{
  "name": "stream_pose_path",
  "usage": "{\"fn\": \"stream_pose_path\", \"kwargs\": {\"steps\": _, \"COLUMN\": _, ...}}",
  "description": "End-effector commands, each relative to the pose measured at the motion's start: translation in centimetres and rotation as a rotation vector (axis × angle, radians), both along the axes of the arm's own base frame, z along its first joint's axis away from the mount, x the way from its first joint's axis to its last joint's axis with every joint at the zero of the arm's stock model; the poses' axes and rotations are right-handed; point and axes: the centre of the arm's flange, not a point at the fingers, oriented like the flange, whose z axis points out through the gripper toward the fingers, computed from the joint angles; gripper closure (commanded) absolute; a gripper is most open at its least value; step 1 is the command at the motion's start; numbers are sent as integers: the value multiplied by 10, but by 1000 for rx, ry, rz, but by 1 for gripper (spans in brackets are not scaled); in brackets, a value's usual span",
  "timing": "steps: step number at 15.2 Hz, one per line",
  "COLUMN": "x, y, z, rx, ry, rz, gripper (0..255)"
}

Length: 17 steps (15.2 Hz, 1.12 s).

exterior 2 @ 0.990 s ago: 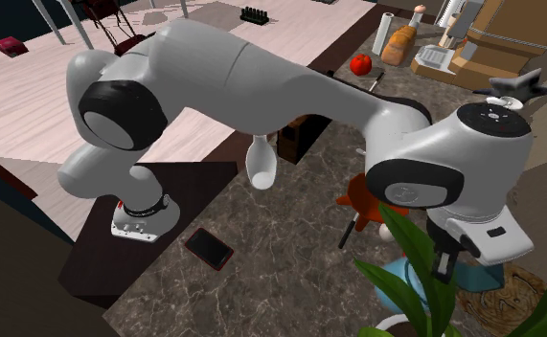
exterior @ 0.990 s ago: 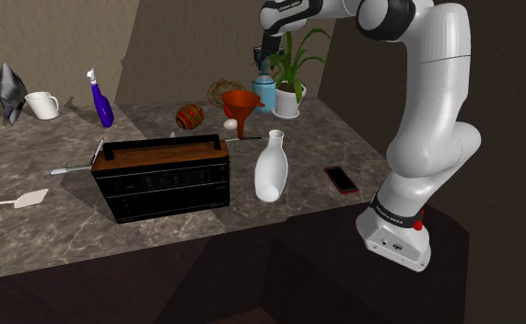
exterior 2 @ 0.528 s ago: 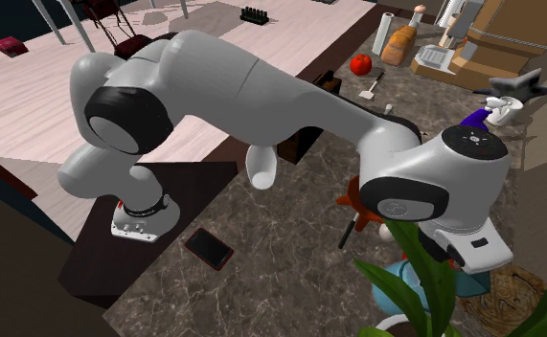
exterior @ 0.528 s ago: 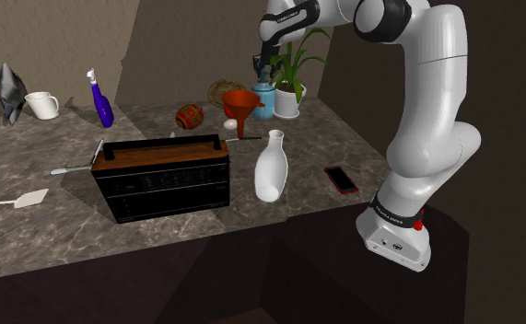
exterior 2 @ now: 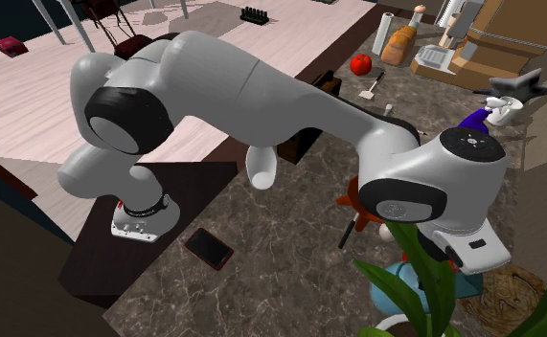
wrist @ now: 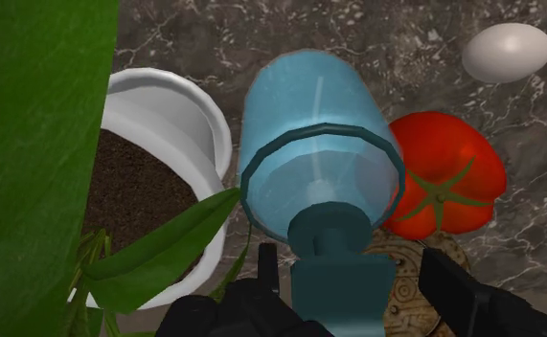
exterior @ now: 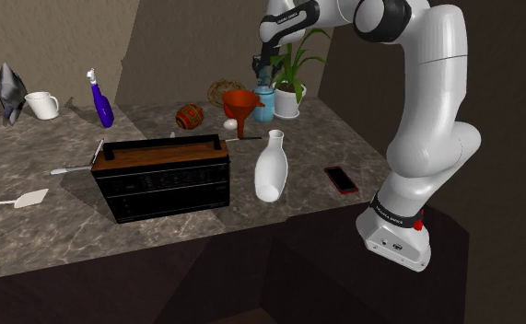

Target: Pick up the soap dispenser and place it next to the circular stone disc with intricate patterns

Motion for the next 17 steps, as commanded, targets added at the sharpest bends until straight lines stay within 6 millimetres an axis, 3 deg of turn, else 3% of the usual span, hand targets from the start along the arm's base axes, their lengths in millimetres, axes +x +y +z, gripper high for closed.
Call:
{"fn": "stream_pose_path", "kwargs": {"steps": 1, "x": 0, "y": 0, "z": 0, "rx": 0, "ry": 0, "rz": 0, "gripper": 0}}
{"fn": "stream_pose_path", "kwargs": {"steps": 5, "x": 0, "y": 0, "z": 0, "rx": 0, "ry": 0, "rz": 0, "gripper": 0}}
{"fn": "stream_pose_path", "kwargs": {"steps": 9, "x": -12, "y": 8, "z": 48, "rx": 0, "ry": 0, "rz": 0, "gripper": 0}}
{"fn": "stream_pose_path", "kwargs": {"steps": 17, "x": -12, "y": 8, "z": 48, "rx": 0, "ry": 0, "rz": 0, "gripper": 0}}
